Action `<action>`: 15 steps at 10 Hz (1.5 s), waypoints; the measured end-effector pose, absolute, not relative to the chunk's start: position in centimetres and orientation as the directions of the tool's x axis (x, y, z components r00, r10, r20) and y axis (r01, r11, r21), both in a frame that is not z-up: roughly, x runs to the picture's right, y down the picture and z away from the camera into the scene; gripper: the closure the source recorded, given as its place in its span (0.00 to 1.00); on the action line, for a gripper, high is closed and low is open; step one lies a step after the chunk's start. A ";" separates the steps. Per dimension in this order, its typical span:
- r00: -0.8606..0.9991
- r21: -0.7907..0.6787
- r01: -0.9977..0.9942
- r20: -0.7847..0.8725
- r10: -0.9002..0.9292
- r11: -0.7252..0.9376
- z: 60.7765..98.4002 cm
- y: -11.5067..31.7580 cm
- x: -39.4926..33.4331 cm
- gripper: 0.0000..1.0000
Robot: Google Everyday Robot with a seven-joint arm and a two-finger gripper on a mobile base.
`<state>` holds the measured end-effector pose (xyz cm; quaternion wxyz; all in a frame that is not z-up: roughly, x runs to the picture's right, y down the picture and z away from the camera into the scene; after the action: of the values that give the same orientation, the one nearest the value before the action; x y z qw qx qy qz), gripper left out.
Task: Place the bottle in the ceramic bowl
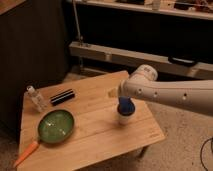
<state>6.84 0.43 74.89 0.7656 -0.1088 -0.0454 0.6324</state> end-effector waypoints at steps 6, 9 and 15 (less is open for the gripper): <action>0.472 -0.443 -0.751 0.160 0.867 0.490 71.8 -2.3 -9.0 0.20; 0.593 -0.481 -0.619 0.232 0.771 0.620 69.6 -1.2 -16.9 0.20; 0.726 -0.489 -0.436 0.305 0.616 0.756 70.3 -0.9 -27.5 0.20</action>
<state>-27.54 -0.94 70.28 0.9082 -0.1958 -0.2301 0.2896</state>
